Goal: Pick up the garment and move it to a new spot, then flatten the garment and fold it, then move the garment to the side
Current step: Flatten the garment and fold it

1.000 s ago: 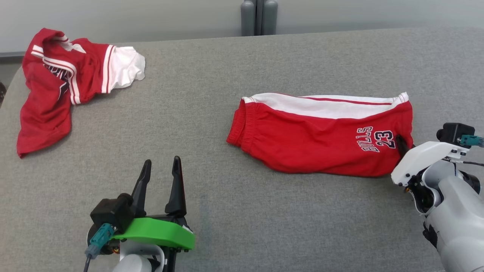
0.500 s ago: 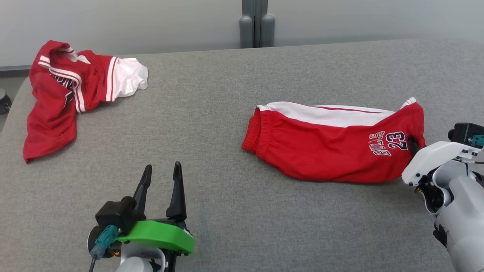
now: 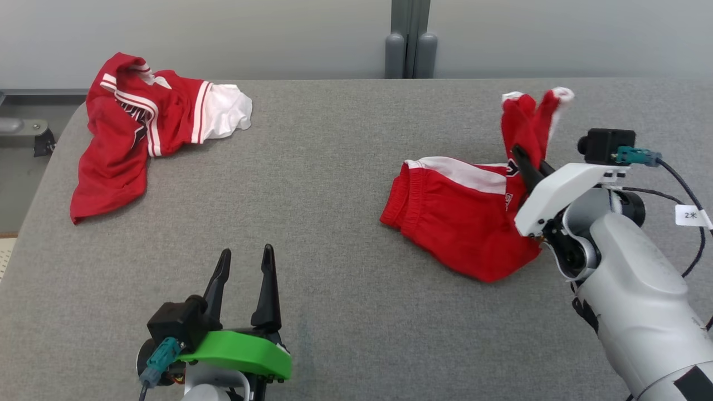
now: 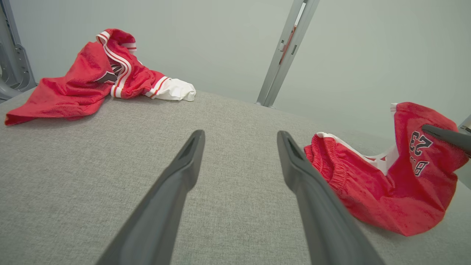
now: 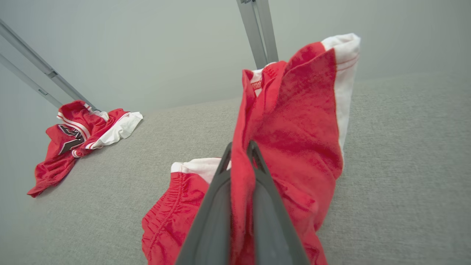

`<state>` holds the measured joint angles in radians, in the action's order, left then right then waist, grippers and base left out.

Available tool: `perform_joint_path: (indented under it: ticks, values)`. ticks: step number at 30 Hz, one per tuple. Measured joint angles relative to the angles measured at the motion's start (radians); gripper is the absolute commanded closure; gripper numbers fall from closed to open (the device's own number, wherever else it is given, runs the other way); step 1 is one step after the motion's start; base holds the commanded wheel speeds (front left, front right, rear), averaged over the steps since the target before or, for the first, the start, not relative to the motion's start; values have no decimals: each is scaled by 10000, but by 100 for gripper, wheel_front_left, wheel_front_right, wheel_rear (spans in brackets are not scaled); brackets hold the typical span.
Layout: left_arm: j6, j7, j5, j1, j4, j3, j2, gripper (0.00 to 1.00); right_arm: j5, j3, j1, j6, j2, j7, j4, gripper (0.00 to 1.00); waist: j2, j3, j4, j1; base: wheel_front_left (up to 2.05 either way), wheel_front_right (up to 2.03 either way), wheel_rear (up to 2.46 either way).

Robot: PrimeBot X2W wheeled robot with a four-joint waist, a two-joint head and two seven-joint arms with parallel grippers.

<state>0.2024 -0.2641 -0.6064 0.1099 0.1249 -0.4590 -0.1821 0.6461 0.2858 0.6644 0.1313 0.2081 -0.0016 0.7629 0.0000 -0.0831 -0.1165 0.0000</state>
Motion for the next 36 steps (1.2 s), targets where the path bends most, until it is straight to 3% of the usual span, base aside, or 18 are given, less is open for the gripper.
perform_joint_path:
  ticks: [6,16,17,19,25,29,36]
  values:
    - [-35,0,17,19,-31,27,35,0,-56,627,88,0,-529,489,-134,100,0,-171,-328,0,0,0,0]
    - [-123,0,86,142,56,90,184,0,-288,1302,425,0,-988,573,991,100,0,-561,-770,0,0,0,0]
    - [-142,0,96,145,73,102,198,0,-343,1427,455,0,-1012,537,1060,93,0,-585,-789,0,0,0,0]
    - [-146,0,105,148,107,127,228,0,-351,1664,478,0,-1066,420,1093,0,0,-598,-792,0,0,0,0]
    - [-261,0,180,149,182,134,351,0,-251,2387,518,0,-1080,73,658,0,0,-559,-643,0,0,0,0]
    - [-309,0,207,147,244,58,424,0,-40,2587,289,2,-746,-209,50,0,0,-517,-500,0,0,0,0]
    - [-349,0,278,144,318,-36,485,0,31,1910,-94,0,128,-874,-616,0,0,-487,-210,0,0,0,0]
